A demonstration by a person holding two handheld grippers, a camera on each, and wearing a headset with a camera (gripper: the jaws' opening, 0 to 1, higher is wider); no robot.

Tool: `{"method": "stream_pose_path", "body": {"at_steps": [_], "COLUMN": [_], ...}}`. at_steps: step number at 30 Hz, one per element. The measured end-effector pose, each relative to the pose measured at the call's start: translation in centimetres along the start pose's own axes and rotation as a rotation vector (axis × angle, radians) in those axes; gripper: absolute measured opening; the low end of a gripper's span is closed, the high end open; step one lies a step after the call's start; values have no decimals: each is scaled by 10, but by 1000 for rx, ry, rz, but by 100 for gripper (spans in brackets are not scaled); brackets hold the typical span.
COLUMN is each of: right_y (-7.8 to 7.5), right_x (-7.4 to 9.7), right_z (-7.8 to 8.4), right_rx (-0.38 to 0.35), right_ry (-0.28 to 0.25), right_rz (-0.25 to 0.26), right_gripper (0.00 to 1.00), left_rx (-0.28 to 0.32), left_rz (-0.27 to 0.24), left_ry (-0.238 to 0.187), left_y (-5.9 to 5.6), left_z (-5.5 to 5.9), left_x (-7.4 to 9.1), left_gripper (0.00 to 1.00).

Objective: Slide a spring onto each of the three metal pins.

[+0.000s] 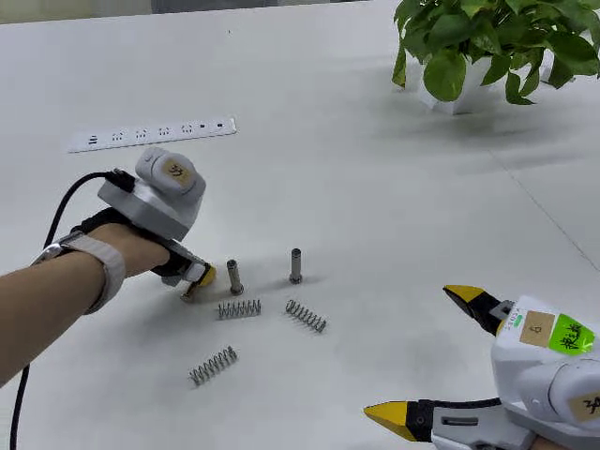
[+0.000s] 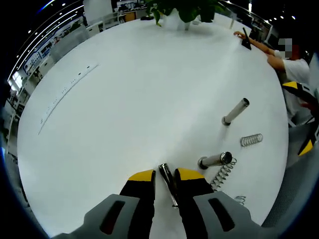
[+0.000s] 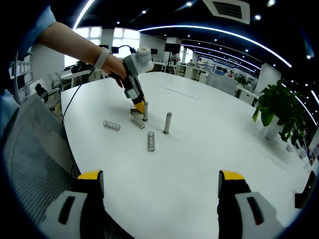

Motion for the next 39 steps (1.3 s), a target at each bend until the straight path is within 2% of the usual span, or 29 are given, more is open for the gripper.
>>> {"method": "stream_pose_path", "body": {"at_steps": [3, 5, 9, 13, 21, 27, 32, 39], "right_y": [0, 0, 1, 3, 2, 1, 0, 0], "right_x": [0, 0, 0, 0, 0, -1, -1, -1], "right_z": [0, 1, 1, 2, 3, 4, 4, 4], "right_rx": [4, 9, 15, 22, 21, 21, 24, 22], "right_ry": [2, 4, 8, 11, 11, 14, 16, 16], "right_rz": [0, 2, -3, -11, -7, -5, -5, -3], "right_gripper": [96, 96, 96, 96, 96, 96, 96, 96], "left_rx": [-21, -4, -3, 24, 4, 18, 30, 72], "left_rz": [-14, -19, -26, -33, -33, -33, -38, -32], "left_ry": [38, 54, 71, 81, 124, 121, 108, 28], "left_y": [-2, -2, -1, 0, -1, -3, 1, 2], "left_z": [0, -1, -1, -2, -5, -5, -4, -2], "left_x": [0, -1, -1, -2, -4, -2, -2, 0], "left_gripper": [18, 18, 17, 17, 12, 10, 9, 8]}}
Point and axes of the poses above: the centre of the closed fingertips' face, and the gripper's own axes: x roughly backward along the fingers, y roughly to its left, z roughly out of its underside, the point moved 3 cm from there along x, roughly backward along the fingers, and after that the axes turned 11 degrees about z, right-handed, at the moved point
